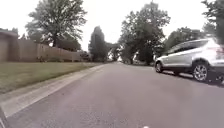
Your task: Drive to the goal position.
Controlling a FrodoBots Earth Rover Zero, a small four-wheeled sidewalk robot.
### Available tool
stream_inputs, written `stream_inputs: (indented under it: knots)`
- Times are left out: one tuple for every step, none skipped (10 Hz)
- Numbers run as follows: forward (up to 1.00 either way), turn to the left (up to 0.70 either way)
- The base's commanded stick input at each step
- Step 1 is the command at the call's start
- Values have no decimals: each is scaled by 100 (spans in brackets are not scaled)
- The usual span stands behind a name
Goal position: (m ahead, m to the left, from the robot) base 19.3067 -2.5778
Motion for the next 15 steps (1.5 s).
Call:
stream_inputs:
  knots:
    - [70, 0]
    - [70, 0]
    - [70, 0]
    - [70, 0]
    - [70, 0]
    - [70, 0]
    - [70, 0]
    - [70, 0]
    - [70, 0]
    - [70, 0]
    - [70, 0]
    - [70, 0]
    - [70, 0]
    - [70, 0]
    - [70, 0]
